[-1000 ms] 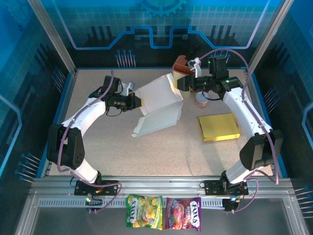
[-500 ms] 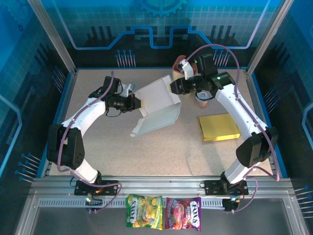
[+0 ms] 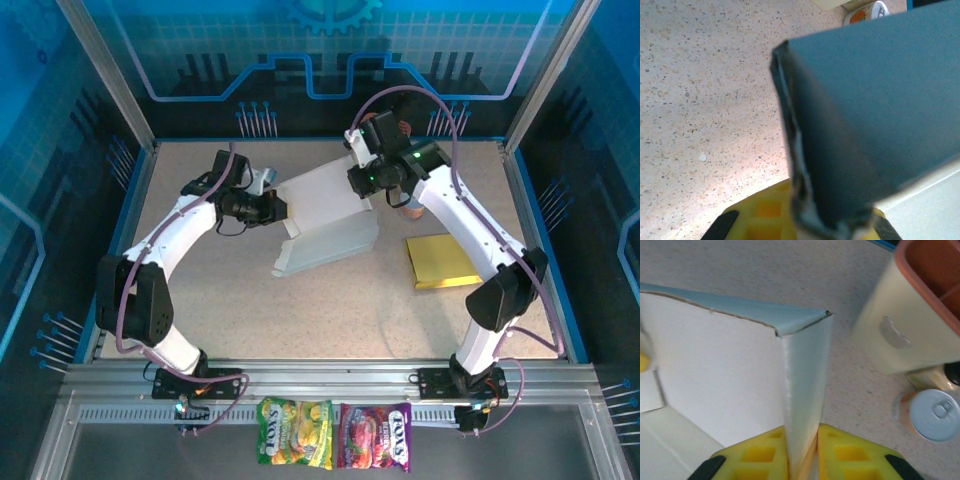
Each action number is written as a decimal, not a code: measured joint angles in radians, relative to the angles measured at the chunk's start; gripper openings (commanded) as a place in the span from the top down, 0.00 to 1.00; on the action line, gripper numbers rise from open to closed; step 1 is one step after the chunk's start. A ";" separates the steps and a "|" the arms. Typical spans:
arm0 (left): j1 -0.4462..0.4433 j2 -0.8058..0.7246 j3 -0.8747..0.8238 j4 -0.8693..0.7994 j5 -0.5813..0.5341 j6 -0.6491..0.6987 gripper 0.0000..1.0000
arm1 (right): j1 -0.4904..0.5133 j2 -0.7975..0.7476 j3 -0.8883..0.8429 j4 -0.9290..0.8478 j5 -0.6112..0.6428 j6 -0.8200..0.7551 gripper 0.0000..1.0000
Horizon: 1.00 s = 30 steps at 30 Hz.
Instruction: Fold the paper box
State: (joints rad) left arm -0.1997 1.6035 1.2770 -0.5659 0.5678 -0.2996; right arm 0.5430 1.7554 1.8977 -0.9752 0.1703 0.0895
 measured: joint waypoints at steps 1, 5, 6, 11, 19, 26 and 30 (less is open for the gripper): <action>-0.006 0.000 0.005 -0.010 -0.006 0.003 1.00 | 0.003 0.006 0.002 -0.010 0.027 0.000 0.86; -0.034 0.000 0.022 -0.041 -0.033 0.012 1.00 | 0.017 0.024 0.003 -0.037 0.123 -0.001 0.91; -0.042 0.000 0.028 -0.052 -0.043 0.011 1.00 | 0.021 0.029 0.006 -0.046 0.146 0.000 0.92; -0.089 0.000 0.078 -0.113 -0.117 -0.002 1.00 | 0.035 0.076 0.051 -0.095 0.243 0.028 0.97; -0.159 0.001 0.132 -0.190 -0.250 -0.064 1.00 | 0.072 0.178 0.144 -0.203 0.419 0.099 1.00; -0.170 0.012 0.149 -0.218 -0.288 -0.074 1.00 | 0.116 0.225 0.193 -0.261 0.523 0.130 1.00; -0.175 0.019 0.153 -0.219 -0.292 -0.084 1.00 | 0.120 0.227 0.193 -0.266 0.540 0.132 1.00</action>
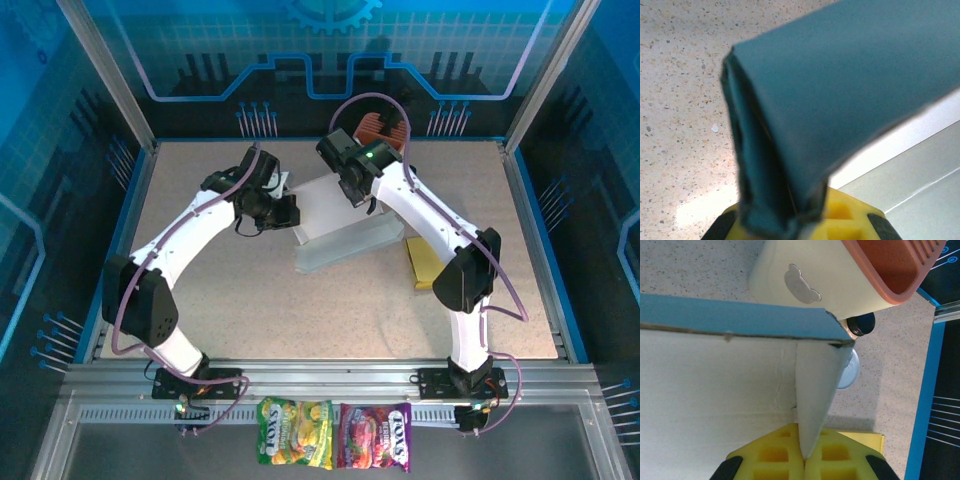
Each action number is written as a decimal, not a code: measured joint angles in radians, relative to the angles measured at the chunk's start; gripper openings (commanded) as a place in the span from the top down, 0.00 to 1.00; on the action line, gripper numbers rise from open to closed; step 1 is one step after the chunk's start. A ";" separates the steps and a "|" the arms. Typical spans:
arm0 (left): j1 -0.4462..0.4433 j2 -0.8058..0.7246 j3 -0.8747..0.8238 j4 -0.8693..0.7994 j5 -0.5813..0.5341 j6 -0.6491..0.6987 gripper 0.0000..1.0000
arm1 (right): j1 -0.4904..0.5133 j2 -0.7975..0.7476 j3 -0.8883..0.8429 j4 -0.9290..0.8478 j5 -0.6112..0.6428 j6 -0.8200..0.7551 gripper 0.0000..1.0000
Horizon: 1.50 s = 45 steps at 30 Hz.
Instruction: Fold the paper box
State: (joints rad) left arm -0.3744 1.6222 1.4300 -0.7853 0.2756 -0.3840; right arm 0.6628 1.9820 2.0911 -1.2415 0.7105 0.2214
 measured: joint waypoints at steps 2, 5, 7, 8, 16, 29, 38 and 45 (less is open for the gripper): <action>-0.001 0.000 0.000 -0.002 -0.003 -0.003 1.00 | -0.001 -0.001 -0.001 0.003 -0.010 0.004 1.00; -0.001 0.000 0.000 -0.011 -0.008 -0.004 1.00 | -0.003 -0.005 -0.018 0.018 -0.031 0.005 1.00; -0.001 0.000 0.000 -0.022 -0.014 -0.004 1.00 | -0.003 -0.005 -0.026 0.023 -0.045 0.011 1.00; -0.001 0.000 0.000 -0.026 -0.019 -0.004 1.00 | -0.003 -0.006 -0.033 0.027 -0.053 0.016 1.00; -0.008 0.000 -0.095 0.014 -0.061 -0.011 1.00 | 0.019 -0.099 -0.300 0.173 -0.083 0.122 1.00; -0.034 0.070 -0.414 0.308 -0.145 -0.115 0.86 | 0.144 -0.113 -0.586 0.334 -0.058 0.315 1.00; -0.035 0.071 -0.451 0.400 -0.193 -0.142 0.89 | 0.151 -0.108 -0.606 0.350 -0.045 0.341 1.00; -0.046 0.066 -0.457 0.417 -0.229 -0.163 1.00 | 0.151 -0.108 -0.607 0.354 -0.039 0.341 1.00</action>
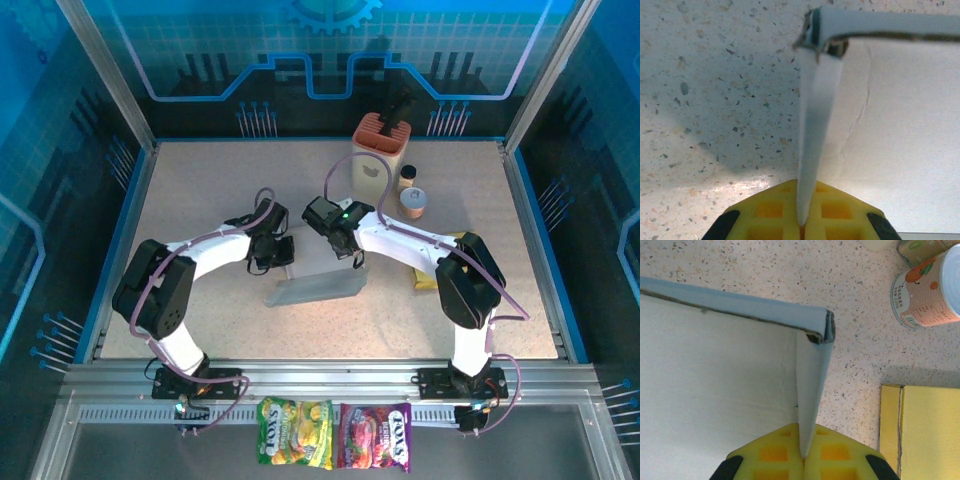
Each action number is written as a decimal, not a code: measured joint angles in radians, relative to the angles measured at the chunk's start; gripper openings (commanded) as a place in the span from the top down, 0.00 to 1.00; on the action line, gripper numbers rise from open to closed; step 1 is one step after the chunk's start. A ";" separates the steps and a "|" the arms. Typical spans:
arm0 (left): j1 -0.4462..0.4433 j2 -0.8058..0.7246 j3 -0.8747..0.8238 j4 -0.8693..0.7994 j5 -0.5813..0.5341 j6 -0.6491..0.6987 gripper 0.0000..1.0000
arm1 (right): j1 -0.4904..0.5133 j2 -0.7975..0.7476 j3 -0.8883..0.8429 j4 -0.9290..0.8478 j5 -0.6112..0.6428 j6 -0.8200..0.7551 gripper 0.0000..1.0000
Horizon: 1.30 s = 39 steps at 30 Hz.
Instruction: Fold the paper box
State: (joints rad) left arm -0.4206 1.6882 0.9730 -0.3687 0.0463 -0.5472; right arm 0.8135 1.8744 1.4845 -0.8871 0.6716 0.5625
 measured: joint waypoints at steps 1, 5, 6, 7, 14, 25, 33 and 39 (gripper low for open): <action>-0.006 -0.002 0.000 -0.003 -0.015 -0.006 1.00 | 0.000 0.000 -0.001 0.002 0.001 0.000 1.00; -0.031 -0.009 0.001 -0.019 -0.071 -0.054 1.00 | 0.000 0.000 -0.018 0.019 0.002 0.006 1.00; -0.040 -0.012 0.001 -0.024 -0.090 -0.069 1.00 | 0.001 0.000 -0.023 0.024 0.002 0.008 1.00; -0.048 -0.014 0.000 -0.031 -0.108 -0.084 1.00 | 0.002 0.000 -0.028 0.029 0.002 0.010 1.00; -0.089 -0.014 0.016 -0.072 -0.195 -0.146 1.00 | 0.005 0.000 -0.041 0.049 -0.001 0.014 1.00; -0.122 0.000 0.043 -0.124 -0.279 -0.184 0.99 | 0.005 0.000 -0.041 0.051 -0.026 0.014 1.00; -0.113 -0.001 0.043 -0.118 -0.288 -0.131 0.77 | 0.005 0.000 -0.041 0.046 -0.032 0.014 1.00; -0.063 -0.003 0.043 -0.081 -0.222 -0.088 0.75 | 0.005 0.000 -0.041 0.042 -0.032 0.014 1.00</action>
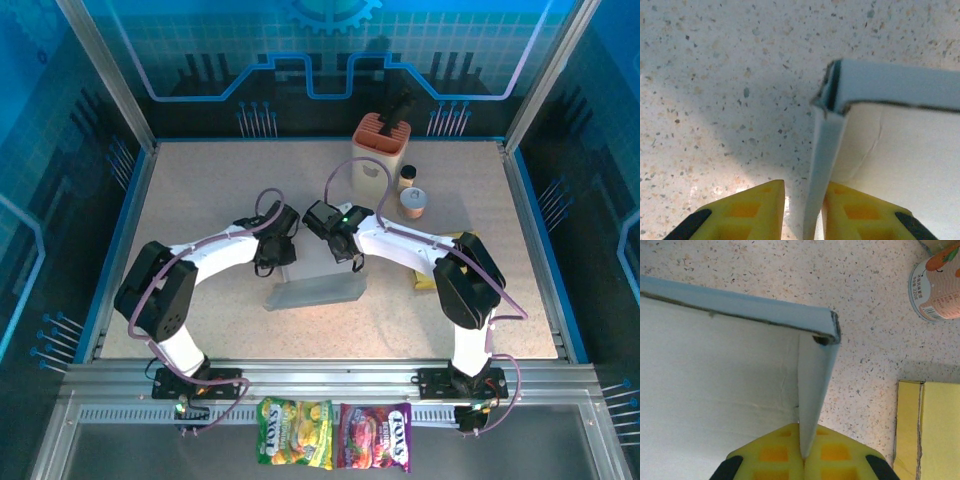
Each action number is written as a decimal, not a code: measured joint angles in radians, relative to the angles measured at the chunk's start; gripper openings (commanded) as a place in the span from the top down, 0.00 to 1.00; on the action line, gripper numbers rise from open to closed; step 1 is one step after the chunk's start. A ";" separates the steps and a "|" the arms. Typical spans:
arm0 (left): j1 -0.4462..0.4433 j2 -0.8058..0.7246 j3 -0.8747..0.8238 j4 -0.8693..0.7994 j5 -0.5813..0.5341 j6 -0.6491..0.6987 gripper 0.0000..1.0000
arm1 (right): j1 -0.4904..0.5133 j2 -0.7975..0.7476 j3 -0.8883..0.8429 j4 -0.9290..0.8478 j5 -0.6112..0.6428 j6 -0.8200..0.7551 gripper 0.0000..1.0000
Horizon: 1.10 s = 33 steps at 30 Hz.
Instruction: Fold the paper box
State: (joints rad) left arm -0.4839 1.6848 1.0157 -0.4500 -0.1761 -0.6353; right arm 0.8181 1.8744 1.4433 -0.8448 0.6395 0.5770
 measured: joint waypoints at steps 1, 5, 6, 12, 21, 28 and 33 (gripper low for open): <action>0.006 0.000 0.000 0.005 0.012 0.007 0.76 | 0.000 0.000 0.000 0.000 0.000 0.000 1.00; 0.018 0.000 0.000 0.021 0.041 0.025 0.83 | 0.000 0.000 0.000 -0.003 0.000 0.000 1.00; 0.018 0.000 0.000 0.023 0.042 0.031 0.86 | 0.000 0.000 0.000 -0.003 0.000 0.000 1.00; 0.015 0.002 0.004 0.018 0.038 0.040 1.00 | 0.000 0.000 0.000 0.000 -0.001 0.000 1.00; -0.018 0.009 0.016 -0.024 -0.037 0.016 1.00 | 0.000 0.012 0.000 0.002 -0.015 0.000 1.00; -0.021 0.007 0.025 -0.043 -0.042 0.009 0.94 | -0.001 0.026 0.000 0.002 -0.016 0.000 1.00; -0.021 -0.002 0.029 -0.059 -0.035 0.005 0.83 | -0.001 0.031 0.000 0.001 -0.015 0.000 1.00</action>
State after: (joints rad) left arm -0.5053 1.6829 1.0451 -0.5087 -0.2115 -0.6304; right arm 0.8169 1.9049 1.4433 -0.8436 0.6243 0.5766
